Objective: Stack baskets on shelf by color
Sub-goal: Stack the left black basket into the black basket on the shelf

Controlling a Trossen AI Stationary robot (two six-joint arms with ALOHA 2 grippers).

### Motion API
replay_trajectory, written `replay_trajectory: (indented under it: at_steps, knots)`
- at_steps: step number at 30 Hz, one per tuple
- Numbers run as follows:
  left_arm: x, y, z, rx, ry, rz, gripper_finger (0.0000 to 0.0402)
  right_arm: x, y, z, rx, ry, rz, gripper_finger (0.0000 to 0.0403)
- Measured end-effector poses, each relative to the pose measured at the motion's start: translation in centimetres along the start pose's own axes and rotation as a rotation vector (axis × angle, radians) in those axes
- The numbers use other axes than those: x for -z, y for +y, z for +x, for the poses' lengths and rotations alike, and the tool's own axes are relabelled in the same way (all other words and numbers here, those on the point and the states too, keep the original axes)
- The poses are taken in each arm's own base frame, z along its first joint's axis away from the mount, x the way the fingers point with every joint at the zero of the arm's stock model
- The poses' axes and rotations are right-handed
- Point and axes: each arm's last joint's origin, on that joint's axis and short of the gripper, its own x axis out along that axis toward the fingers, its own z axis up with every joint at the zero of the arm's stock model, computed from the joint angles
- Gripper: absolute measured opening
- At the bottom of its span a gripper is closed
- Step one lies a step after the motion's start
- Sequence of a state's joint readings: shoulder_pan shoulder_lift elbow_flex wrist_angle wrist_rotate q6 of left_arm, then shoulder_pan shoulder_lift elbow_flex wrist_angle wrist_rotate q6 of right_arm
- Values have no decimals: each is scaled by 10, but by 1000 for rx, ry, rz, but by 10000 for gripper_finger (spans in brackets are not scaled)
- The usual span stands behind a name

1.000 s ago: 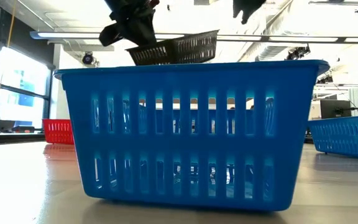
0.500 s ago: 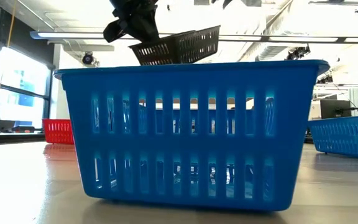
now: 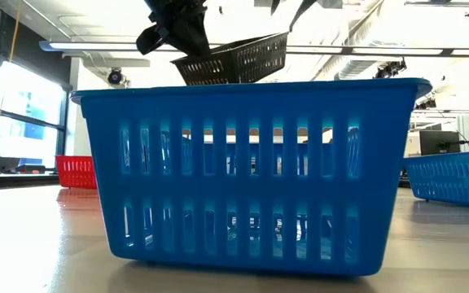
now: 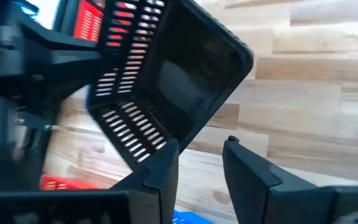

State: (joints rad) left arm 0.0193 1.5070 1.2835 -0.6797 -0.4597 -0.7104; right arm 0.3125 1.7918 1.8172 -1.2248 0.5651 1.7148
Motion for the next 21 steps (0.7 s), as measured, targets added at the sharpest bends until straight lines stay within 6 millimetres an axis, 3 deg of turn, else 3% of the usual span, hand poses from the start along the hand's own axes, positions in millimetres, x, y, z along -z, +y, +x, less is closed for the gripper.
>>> replay_trajectory:
  at_steps: [6,15,21]
  knots:
    - [-1,-2,0,20,-4,17,1,2,3,17,38,-6,14,119]
    - [-3,-5,0,56,-22,26,1,-3,3,21,55,-2,17,115]
    - [-5,-6,0,69,-37,36,6,-2,3,25,74,5,-25,48]
